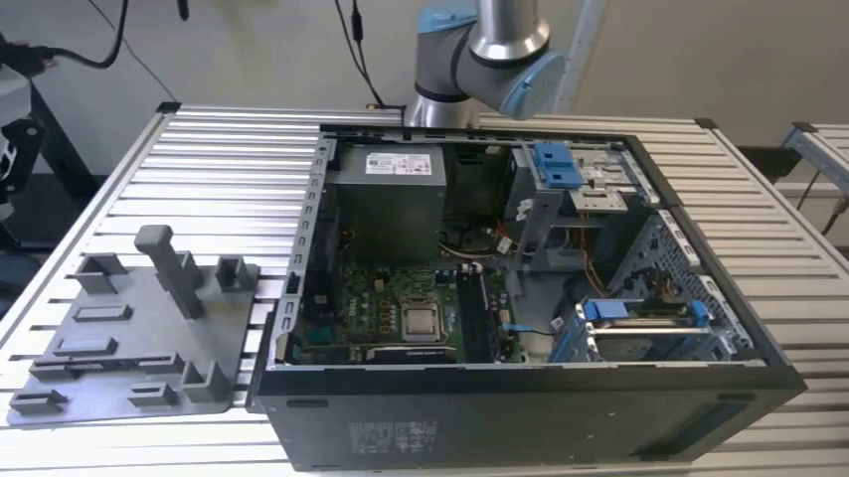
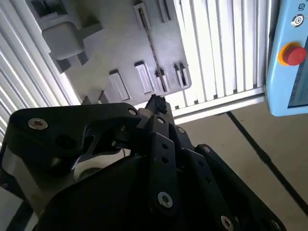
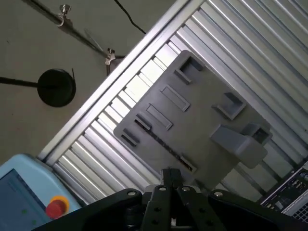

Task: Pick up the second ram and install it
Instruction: 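Pick up the second ram and move it above second insertion slot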

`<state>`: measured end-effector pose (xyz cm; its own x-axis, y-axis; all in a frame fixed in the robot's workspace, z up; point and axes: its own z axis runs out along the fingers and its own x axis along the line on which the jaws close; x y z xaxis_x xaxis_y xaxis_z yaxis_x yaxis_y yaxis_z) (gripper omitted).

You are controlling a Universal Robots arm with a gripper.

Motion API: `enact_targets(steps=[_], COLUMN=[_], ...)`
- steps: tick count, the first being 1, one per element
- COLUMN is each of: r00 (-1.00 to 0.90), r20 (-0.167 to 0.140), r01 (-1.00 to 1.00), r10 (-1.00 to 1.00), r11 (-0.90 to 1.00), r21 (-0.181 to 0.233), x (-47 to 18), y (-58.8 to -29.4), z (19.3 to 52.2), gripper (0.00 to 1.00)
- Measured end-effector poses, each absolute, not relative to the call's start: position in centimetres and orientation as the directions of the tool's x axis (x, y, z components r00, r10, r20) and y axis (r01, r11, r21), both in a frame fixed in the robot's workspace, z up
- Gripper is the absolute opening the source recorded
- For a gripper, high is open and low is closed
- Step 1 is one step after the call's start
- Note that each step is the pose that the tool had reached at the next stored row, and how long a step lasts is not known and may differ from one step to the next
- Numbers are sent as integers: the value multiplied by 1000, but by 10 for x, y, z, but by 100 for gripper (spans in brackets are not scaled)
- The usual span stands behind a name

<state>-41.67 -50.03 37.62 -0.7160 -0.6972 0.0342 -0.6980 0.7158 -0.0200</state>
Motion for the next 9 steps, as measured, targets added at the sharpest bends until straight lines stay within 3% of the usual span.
enact_targets(steps=[9], r00=[-605], r20=[42], r01=[-796], r10=[-795], r11=[605], r21=[-26], x=[-417], y=[-500], z=[375], gripper=[11])
